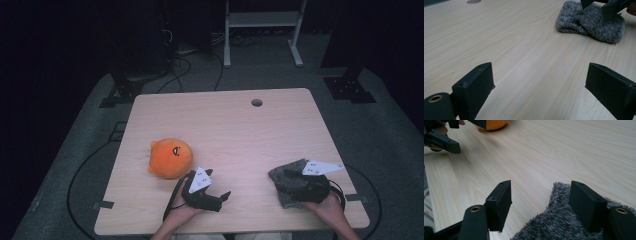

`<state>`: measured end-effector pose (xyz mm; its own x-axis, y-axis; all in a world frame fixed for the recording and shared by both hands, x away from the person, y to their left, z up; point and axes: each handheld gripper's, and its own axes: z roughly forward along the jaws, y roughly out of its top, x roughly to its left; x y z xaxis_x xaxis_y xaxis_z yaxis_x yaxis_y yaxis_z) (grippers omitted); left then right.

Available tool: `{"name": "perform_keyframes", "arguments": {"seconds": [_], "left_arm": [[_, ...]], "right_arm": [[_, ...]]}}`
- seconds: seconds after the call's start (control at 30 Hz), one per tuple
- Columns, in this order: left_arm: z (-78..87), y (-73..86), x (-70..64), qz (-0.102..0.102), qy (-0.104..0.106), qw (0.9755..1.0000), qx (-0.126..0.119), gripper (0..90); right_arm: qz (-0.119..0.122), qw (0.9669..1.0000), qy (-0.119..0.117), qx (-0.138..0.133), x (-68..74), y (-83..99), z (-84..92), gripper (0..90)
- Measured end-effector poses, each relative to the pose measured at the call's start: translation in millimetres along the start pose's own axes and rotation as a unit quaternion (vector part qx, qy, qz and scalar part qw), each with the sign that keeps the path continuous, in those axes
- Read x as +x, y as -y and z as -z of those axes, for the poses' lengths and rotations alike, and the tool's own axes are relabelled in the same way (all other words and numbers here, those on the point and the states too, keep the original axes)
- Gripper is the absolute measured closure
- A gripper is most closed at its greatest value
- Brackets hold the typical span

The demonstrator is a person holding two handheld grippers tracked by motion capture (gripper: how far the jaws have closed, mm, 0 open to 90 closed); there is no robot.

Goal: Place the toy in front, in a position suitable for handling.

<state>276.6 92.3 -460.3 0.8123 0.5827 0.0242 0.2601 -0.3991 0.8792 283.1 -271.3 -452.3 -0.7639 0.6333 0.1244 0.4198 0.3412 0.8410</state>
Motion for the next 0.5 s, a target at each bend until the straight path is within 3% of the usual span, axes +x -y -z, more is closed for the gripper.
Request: {"name": "perform_keyframes", "arguments": {"seconds": [0.23,0.5], "left_arm": [[0.8,-4.2,3.4,0.005,0.001,1.0,-0.008,7.3],[14.7,-12.5,11.5,-0.001,-0.028,0.9991,-0.03,7.2]], "right_arm": [[-0.001,1.0,-0.003,0.004,-1.2,0.7,-0.7,33.4],[-0.003,1.0,-0.002,0.009,-1.0,1.8,-1.8,33.4]]}}
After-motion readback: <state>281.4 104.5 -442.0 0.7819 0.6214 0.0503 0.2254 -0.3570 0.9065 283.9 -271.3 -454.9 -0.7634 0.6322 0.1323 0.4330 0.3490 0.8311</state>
